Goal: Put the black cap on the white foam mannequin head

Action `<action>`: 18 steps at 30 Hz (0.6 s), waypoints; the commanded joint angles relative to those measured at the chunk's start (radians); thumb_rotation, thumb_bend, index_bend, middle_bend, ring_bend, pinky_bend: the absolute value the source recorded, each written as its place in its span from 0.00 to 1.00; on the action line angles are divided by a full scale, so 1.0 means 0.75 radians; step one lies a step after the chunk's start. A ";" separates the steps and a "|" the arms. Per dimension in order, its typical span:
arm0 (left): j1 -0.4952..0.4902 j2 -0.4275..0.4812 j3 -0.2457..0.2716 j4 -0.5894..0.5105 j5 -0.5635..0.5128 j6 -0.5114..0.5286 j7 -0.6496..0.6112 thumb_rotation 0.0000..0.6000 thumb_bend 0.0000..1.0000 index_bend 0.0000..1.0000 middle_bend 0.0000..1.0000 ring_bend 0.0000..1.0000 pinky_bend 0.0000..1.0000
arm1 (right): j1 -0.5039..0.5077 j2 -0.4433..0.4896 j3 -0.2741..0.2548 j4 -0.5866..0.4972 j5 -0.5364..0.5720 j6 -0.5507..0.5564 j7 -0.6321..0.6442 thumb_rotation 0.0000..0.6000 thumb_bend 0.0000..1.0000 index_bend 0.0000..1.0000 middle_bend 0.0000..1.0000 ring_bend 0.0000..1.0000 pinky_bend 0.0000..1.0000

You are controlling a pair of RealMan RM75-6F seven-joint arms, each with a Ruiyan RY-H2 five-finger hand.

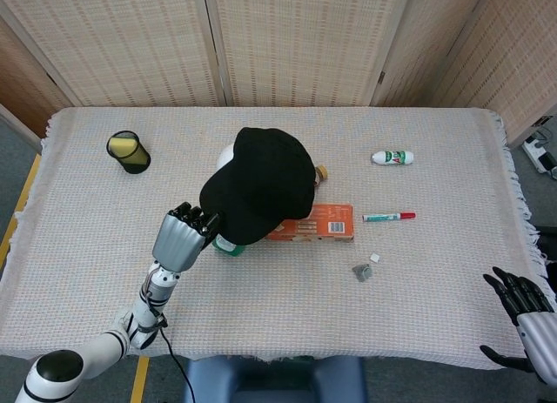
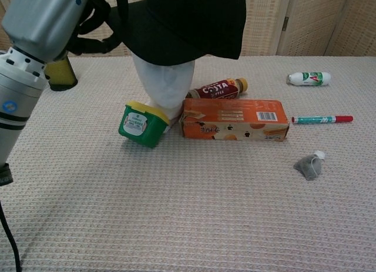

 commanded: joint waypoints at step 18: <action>0.095 0.007 0.044 0.041 -0.041 -0.036 -0.102 1.00 0.56 0.67 1.00 0.94 0.94 | 0.015 -0.021 0.007 -0.012 0.025 -0.044 -0.052 1.00 0.04 0.00 0.00 0.00 0.00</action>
